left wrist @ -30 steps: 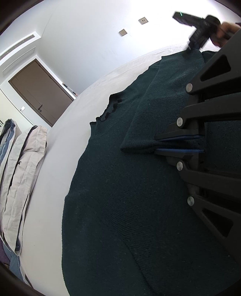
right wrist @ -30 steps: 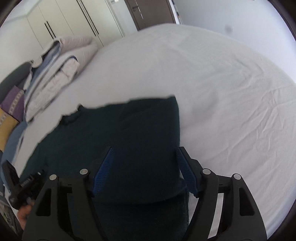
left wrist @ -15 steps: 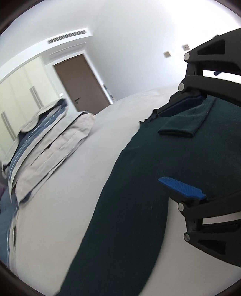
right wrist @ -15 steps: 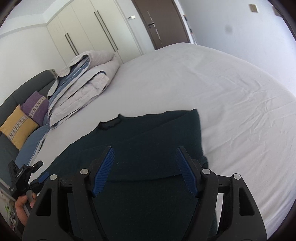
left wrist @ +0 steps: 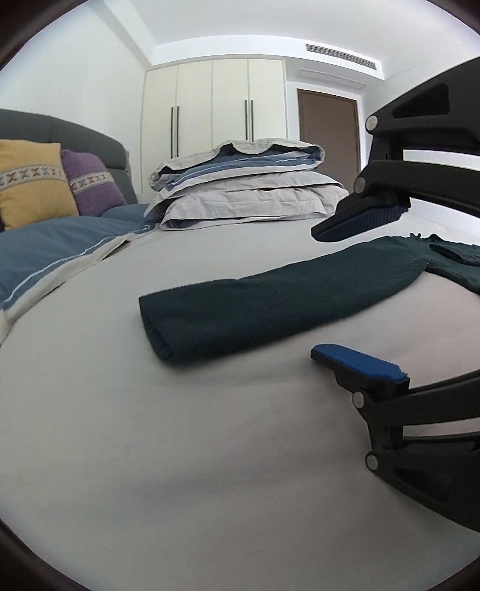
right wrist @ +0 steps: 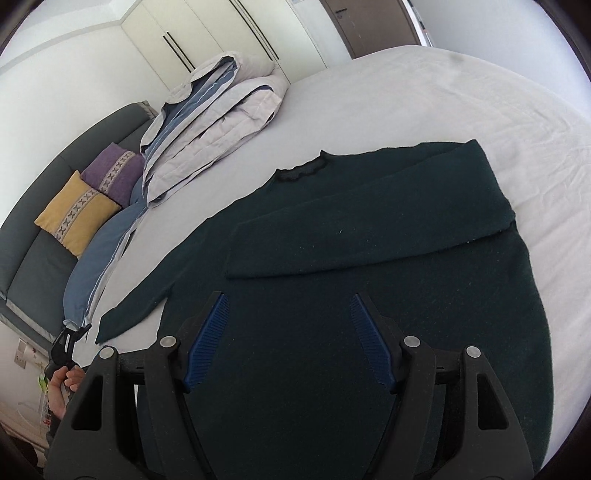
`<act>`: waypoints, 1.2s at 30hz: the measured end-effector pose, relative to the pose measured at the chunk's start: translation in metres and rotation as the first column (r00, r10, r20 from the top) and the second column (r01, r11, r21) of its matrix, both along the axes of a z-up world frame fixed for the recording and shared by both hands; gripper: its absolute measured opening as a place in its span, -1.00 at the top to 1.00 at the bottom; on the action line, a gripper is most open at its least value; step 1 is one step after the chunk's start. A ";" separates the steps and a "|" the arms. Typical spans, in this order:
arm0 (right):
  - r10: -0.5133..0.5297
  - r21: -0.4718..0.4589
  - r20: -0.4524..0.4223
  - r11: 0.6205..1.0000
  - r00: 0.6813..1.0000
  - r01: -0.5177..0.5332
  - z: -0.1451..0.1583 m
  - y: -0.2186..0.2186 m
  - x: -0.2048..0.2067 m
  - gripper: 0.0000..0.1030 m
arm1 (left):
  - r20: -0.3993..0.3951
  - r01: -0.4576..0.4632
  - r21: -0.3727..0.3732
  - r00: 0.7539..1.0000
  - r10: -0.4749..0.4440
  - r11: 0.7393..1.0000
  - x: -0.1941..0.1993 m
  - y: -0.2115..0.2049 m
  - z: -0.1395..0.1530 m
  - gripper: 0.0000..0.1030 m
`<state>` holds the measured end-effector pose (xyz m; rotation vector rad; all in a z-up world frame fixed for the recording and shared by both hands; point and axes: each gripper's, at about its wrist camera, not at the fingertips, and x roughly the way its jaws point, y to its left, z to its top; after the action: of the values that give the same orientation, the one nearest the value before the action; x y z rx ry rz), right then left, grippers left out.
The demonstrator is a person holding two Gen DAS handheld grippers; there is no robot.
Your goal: Fold small clothes
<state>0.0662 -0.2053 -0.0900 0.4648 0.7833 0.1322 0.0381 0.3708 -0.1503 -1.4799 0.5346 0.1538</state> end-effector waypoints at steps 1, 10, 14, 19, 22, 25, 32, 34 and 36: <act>0.003 -0.002 0.000 1.000 1.000 -0.003 0.000 0.002 0.001 -0.31 | 0.004 -0.019 -0.004 1.000 0.019 1.000 0.002 0.003 -0.002 -0.18; -0.016 0.008 -0.007 1.000 1.000 0.016 0.001 -0.009 -0.004 -0.31 | -0.105 -0.078 0.019 0.991 0.079 0.997 0.041 0.031 -0.017 0.83; -0.026 0.022 -0.014 0.999 1.000 0.026 -0.004 -0.019 -0.003 -0.31 | -0.096 0.006 0.193 0.995 0.013 0.981 0.046 0.016 0.020 0.83; -0.044 0.054 -0.009 0.998 0.999 0.045 -0.010 -0.034 -0.006 -0.31 | -0.075 0.199 0.443 0.980 -0.185 0.874 0.084 -0.060 0.090 0.84; -0.065 0.068 -0.001 0.996 0.998 0.065 -0.011 -0.045 -0.015 -0.31 | -0.097 0.333 0.611 0.932 -0.350 0.718 0.109 -0.143 0.128 0.84; -0.098 0.086 0.002 0.992 0.995 0.097 -0.014 -0.063 -0.025 -0.31 | -0.148 0.430 0.740 0.854 -0.499 0.517 0.120 -0.245 0.148 0.83; -0.165 0.113 -0.019 0.980 0.986 0.166 -0.023 -0.102 -0.041 -0.31 | -0.391 0.545 0.837 0.658 -0.644 0.048 0.109 -0.448 0.101 0.74; -0.176 0.118 -0.029 0.977 0.984 0.178 -0.025 -0.111 -0.043 -0.31 | -0.444 0.583 0.812 0.634 -0.633 0.013 0.107 -0.461 0.079 0.47; -0.183 0.112 -0.020 0.977 0.983 0.184 -0.024 -0.116 -0.044 -0.31 | -0.462 0.607 0.794 0.630 -0.624 0.026 0.105 -0.461 0.068 0.02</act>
<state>0.0225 -0.3209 -0.1143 0.6437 0.7403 0.0027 0.1433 -0.0904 -0.0820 0.0266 0.8579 -0.2604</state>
